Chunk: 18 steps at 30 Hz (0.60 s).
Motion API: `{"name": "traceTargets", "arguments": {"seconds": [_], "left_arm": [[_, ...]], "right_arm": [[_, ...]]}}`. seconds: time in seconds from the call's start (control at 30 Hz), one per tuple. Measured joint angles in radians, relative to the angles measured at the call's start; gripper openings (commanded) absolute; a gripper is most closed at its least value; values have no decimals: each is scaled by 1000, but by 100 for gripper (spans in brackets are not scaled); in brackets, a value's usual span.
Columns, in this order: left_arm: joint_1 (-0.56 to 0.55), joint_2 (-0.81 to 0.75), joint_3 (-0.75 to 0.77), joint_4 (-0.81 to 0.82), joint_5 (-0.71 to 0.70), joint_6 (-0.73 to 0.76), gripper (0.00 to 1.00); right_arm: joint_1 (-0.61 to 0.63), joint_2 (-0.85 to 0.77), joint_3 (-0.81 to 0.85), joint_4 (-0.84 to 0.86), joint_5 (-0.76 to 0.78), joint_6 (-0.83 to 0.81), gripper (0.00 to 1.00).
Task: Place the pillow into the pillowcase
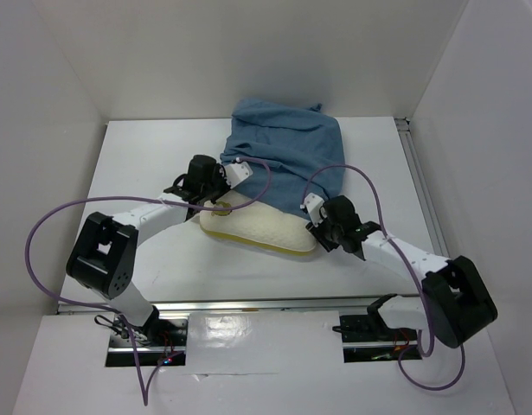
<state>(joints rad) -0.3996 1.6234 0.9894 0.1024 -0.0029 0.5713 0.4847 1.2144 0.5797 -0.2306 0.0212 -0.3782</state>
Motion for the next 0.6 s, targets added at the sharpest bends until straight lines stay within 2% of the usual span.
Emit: {"name": "traceTargets", "arguments": {"seconds": [0.2,0.3,0.33,0.37,0.6], "left_arm": [[0,-2,0,-4,0,0,0],[0,-7,0,-9,0,0,0],[0,-10,0,-11,-1,0,0],[0,-12,0,-14,0,0,0],[0,-20,0,-21,0,0,0]], "right_arm": [[-21,106,0,52,-18,2,29],[-59,133,0,79,-13,-3,14],[-74,136,0,88,-11,-6,4],[-85,137,1,95,-9,-10,1],[-144,125,26,123,-25,-17,0]]}}
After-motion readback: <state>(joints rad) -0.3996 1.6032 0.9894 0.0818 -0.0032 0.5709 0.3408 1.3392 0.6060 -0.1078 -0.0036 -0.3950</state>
